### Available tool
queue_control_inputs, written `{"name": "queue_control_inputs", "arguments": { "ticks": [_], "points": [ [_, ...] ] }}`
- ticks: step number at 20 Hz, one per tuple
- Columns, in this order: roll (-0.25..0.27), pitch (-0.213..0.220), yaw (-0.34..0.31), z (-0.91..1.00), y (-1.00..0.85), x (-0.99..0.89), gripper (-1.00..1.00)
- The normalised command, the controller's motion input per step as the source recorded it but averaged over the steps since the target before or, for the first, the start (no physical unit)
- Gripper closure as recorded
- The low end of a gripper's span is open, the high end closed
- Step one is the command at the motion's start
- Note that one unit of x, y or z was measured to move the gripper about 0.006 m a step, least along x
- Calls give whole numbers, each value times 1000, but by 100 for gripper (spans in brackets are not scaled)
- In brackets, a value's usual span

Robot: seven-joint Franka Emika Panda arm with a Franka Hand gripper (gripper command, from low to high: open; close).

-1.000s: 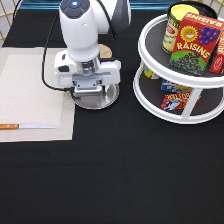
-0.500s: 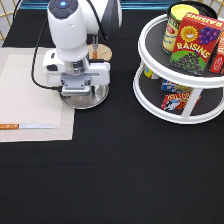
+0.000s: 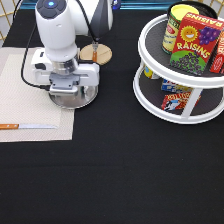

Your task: Arrange plate and fork

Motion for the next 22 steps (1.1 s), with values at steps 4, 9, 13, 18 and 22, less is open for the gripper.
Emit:
{"name": "queue_control_inputs", "arguments": {
  "ticks": [4,9,13,18,22],
  "points": [
    [19,104,-17,0,-846,341,-100],
    [21,66,-3,-6,-961,98,-100],
    [5,46,0,-36,-1000,38,-100],
    [14,22,0,-94,-1000,140,-100],
    [22,20,0,-98,-1000,195,-100]
  ]
}}
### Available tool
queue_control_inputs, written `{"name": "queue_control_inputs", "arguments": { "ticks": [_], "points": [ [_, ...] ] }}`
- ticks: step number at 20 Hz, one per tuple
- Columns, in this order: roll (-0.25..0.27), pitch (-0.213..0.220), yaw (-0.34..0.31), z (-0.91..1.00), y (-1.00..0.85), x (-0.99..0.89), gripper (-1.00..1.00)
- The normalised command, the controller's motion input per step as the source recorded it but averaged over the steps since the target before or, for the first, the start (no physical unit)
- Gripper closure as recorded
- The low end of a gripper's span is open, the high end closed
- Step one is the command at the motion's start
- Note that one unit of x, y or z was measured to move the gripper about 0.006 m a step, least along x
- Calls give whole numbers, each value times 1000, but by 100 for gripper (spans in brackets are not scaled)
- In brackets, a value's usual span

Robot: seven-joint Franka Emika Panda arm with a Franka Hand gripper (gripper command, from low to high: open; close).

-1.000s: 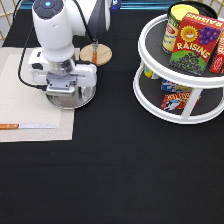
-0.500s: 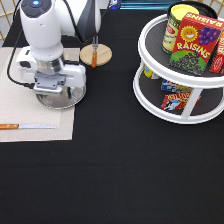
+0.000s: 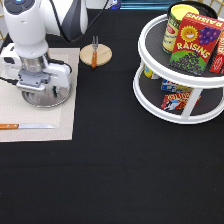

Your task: Arrange plate and fork

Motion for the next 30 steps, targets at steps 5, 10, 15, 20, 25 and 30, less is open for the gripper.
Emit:
{"name": "queue_control_inputs", "arguments": {
  "ticks": [5,10,15,20,25,30],
  "points": [
    [40,6,0,-114,-1000,187,-100],
    [55,1,0,-119,-1000,142,-100],
    [73,1,0,-121,-1000,77,-100],
    [80,0,0,-127,-1000,0,-100],
    [117,0,0,-18,-835,-7,-100],
    [62,0,14,453,49,-129,-100]
  ]
}}
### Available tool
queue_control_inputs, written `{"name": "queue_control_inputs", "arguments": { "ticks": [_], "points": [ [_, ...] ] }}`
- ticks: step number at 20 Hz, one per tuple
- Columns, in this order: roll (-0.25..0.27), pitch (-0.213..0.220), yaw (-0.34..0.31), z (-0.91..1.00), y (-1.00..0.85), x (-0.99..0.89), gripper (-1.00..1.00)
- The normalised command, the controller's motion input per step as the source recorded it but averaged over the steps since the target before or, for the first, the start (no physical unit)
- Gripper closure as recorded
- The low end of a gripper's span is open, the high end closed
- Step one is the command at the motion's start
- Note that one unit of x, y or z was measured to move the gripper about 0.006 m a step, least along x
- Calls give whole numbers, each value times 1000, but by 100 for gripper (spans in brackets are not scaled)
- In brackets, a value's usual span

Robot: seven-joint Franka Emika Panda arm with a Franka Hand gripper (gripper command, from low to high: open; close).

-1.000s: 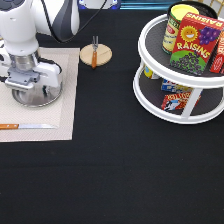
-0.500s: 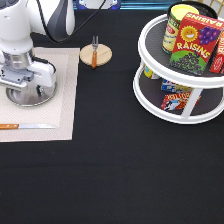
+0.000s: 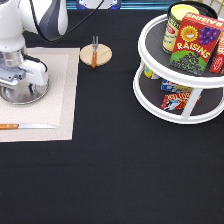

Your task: Arrange plate and fork

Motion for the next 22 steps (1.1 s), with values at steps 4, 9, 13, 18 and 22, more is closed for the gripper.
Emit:
{"name": "queue_control_inputs", "arguments": {
  "ticks": [4,9,13,18,22],
  "points": [
    [2,-4,45,737,539,-181,-100],
    [0,-44,59,705,711,-418,-100],
    [-1,-123,30,505,755,-820,-100],
    [-2,-170,5,370,697,-922,-100],
    [0,-130,17,147,691,-930,-100]
  ]
}}
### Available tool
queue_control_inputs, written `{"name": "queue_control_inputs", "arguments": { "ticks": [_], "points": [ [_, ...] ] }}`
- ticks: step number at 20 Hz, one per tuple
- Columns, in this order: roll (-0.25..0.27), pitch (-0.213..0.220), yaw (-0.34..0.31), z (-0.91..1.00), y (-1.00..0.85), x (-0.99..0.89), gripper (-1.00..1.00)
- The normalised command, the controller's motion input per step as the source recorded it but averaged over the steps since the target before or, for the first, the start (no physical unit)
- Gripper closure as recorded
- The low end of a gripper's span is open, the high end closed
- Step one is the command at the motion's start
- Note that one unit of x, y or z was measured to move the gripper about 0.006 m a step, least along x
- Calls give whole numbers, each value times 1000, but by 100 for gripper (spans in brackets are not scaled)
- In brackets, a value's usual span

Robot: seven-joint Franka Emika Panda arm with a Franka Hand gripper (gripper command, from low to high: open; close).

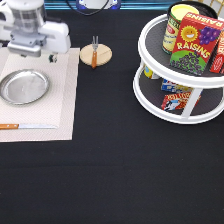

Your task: Arrange plate and fork

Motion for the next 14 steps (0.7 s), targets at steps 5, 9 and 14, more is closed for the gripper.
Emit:
{"name": "queue_control_inputs", "arguments": {
  "ticks": [5,9,14],
  "points": [
    [-1,-55,33,-2,785,-803,-100],
    [-32,-8,41,-90,874,-591,-100],
    [-22,0,133,-89,710,-342,-100]
  ]
}}
